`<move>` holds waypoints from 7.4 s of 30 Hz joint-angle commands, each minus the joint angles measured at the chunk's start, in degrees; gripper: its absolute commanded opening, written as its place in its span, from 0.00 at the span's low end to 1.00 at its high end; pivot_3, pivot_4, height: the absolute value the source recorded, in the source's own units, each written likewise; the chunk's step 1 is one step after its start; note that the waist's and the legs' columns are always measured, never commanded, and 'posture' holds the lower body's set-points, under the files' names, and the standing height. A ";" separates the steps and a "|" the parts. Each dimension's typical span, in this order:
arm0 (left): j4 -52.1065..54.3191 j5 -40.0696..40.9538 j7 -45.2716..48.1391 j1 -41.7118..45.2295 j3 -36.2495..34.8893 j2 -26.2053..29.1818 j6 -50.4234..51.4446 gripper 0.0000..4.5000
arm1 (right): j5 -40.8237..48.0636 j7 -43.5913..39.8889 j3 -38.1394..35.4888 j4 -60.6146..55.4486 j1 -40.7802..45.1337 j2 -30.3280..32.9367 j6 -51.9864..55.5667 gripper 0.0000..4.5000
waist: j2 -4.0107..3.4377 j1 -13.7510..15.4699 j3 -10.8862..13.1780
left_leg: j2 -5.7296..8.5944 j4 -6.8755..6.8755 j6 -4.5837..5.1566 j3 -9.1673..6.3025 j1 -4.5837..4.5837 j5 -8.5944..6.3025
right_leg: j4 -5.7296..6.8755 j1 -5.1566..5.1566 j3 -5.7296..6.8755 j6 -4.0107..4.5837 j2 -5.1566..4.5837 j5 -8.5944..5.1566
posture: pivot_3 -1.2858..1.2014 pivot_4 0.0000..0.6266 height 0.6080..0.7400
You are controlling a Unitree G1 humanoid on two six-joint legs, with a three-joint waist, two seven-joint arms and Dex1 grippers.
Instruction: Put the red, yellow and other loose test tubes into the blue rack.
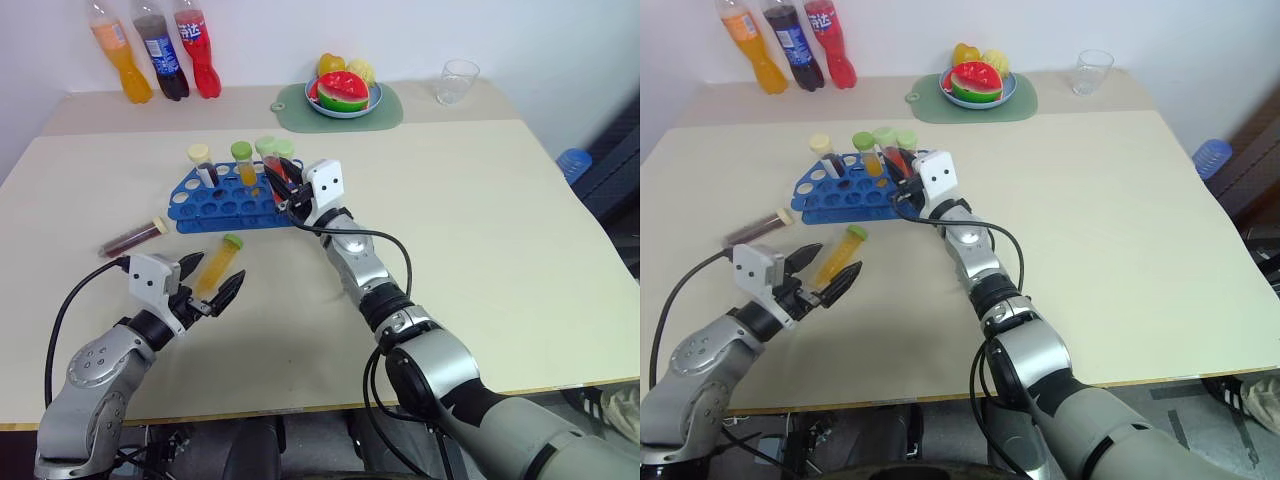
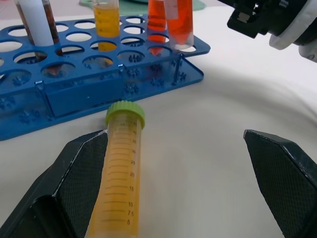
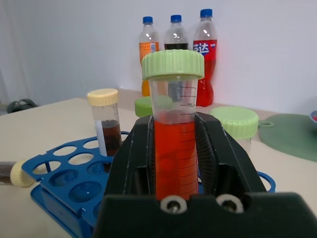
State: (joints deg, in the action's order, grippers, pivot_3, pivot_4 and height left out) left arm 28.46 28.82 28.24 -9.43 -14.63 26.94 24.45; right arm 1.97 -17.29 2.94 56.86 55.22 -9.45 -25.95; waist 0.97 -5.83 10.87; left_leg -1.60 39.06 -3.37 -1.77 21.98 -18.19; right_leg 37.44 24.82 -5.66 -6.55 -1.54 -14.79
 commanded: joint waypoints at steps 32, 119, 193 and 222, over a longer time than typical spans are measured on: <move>-0.04 -0.37 0.38 -0.32 -0.66 -0.79 -3.27 1.00 | -3.00 4.70 -1.01 7.37 3.09 -0.37 -2.92 0.15 | 0.00 -0.04 0.00 | 0.00 -0.02 0.00 0.00 -0.29 0.00 | 0.00 -0.24 0.00 0.01 0.01 -0.01 | 0.52 0.24 0.95; -0.30 -1.52 1.39 -0.42 0.55 -1.94 -5.33 1.00 | 2.30 -9.35 5.30 -29.73 -6.68 7.63 35.60 0.37 | -0.01 0.19 0.02 | 0.00 -0.13 0.03 0.01 -0.12 -0.02 | -0.26 -0.17 0.00 0.01 0.03 -0.01 | 0.52 0.24 0.95; -10.16 -23.24 -27.59 41.29 13.25 -8.55 -2.61 0.17 | 7.14 -29.65 9.35 -62.52 -27.01 33.68 44.86 1.00 | 0.16 5.66 0.05 | 0.22 0.16 -0.29 -0.18 0.40 0.17 | -0.35 0.03 0.16 0.01 -0.15 0.06 | 0.52 0.24 0.95; -49.74 -29.15 -25.88 44.44 15.71 -21.28 -37.17 0.17 | 6.45 -25.12 7.36 -66.24 -30.94 35.23 46.86 1.00 | 0.14 4.97 0.02 | 0.18 0.11 -0.17 -0.14 0.30 0.12 | -0.24 0.07 0.15 -0.01 -0.06 0.07 | 0.52 0.24 0.95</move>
State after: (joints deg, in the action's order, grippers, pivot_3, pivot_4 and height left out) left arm -19.94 0.48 2.86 34.64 1.47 5.60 -11.07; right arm 8.08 -42.56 11.36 -7.17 23.56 25.63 21.54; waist 1.12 -0.85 10.89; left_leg -1.42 39.17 -3.54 -1.90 22.28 -18.07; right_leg 37.22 24.89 -5.51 -6.57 -1.60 -14.72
